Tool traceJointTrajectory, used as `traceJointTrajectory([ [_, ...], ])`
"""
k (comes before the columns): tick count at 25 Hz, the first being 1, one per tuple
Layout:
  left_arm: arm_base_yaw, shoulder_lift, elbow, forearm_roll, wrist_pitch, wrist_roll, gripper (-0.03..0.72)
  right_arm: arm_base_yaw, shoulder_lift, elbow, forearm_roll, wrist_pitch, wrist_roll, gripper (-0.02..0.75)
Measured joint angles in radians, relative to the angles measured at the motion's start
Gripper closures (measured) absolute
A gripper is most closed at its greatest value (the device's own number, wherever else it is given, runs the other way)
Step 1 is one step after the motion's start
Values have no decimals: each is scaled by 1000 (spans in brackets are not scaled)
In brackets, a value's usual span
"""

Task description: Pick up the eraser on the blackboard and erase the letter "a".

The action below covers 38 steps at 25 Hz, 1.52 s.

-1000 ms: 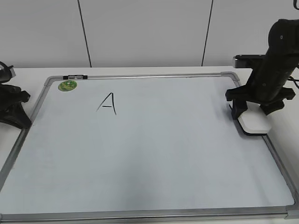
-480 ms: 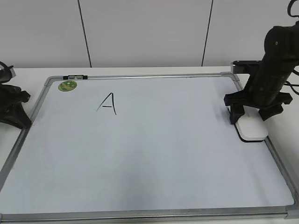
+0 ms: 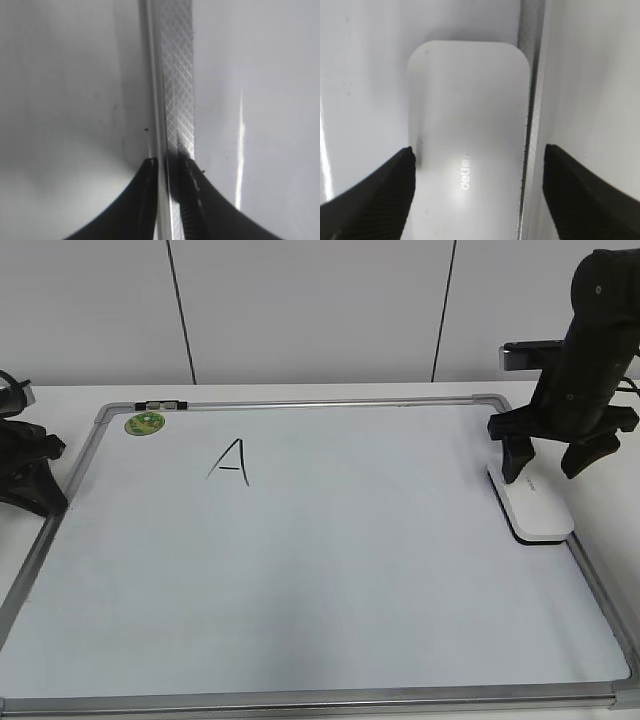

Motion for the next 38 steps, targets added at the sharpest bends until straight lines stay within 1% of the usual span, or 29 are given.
traceJointTrajectory([
  [3,-2,13,-33,15,15,-17,542,0,-4,-2,-5,11,0,150],
  [8,-4,17,-118,27,93,-47,376,0,-4,-18,-5,52,0,151],
  [9,-4,17,-135,27,117,-52,351,0,-6,-25,-5,69,-4,150],
  [11,-4,17,-163,27,159,-58,326,0,-10,-33,-5,94,-9,150],
  [15,-4,-9,-185,29,230,-88,316,0,-55,-34,-2,138,-25,150],
  [22,-11,-133,-186,43,249,-138,314,0,-143,-34,6,199,-34,150],
  [28,-50,-281,-184,89,261,-172,313,0,-232,-34,19,205,-40,150],
  [32,-87,-410,-126,152,267,-199,313,0,-313,-34,42,208,-53,150],
  [35,-109,-520,-43,173,269,-208,314,2,-378,-31,52,212,-55,150],
  [38,-119,-627,57,178,273,-208,314,2,-468,11,55,217,-57,150],
])
